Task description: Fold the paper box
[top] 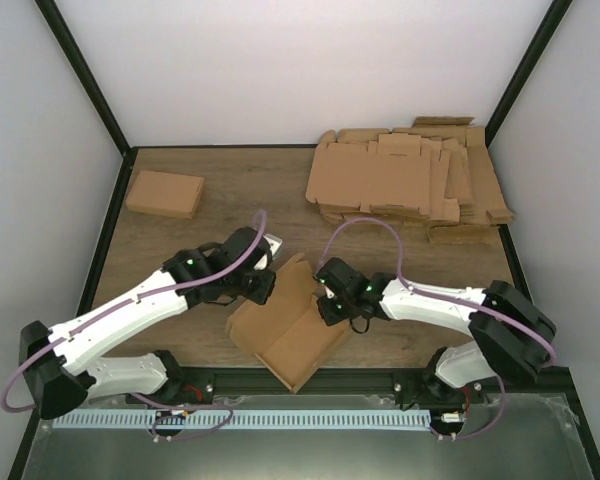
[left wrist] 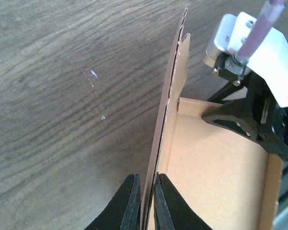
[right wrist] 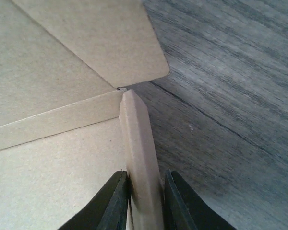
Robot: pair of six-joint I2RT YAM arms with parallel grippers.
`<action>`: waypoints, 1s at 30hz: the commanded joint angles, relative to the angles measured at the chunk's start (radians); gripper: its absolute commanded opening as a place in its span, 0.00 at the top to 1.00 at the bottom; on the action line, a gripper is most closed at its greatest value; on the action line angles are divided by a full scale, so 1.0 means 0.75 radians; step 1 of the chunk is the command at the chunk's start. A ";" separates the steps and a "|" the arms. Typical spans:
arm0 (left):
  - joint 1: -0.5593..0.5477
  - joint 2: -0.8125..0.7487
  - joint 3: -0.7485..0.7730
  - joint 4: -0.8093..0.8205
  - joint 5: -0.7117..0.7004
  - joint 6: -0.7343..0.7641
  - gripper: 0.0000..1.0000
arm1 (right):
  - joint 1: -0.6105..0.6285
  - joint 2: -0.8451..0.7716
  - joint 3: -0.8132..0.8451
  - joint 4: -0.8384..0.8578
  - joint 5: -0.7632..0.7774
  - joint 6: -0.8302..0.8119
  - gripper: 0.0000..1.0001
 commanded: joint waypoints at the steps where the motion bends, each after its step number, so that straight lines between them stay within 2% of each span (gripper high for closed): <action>1: 0.033 0.060 0.003 0.095 -0.061 0.041 0.89 | 0.012 0.045 -0.032 0.136 0.099 0.057 0.79; 10: 0.206 0.100 0.007 0.166 0.068 0.087 0.90 | 0.030 0.108 -0.155 0.343 0.213 0.119 0.99; 14: 0.237 0.090 0.015 0.188 0.101 0.102 0.88 | 0.044 0.131 -0.178 0.417 0.281 0.147 0.99; 18: 0.241 0.082 0.029 0.196 0.112 0.120 0.78 | 0.044 0.165 -0.171 0.441 0.329 0.163 0.99; 24: 0.241 0.080 0.023 0.197 0.124 0.140 0.63 | 0.044 0.165 -0.180 0.452 0.331 0.154 0.90; 30: 0.241 0.071 0.009 0.208 0.129 0.148 0.58 | 0.052 0.167 -0.169 0.404 0.376 0.143 0.79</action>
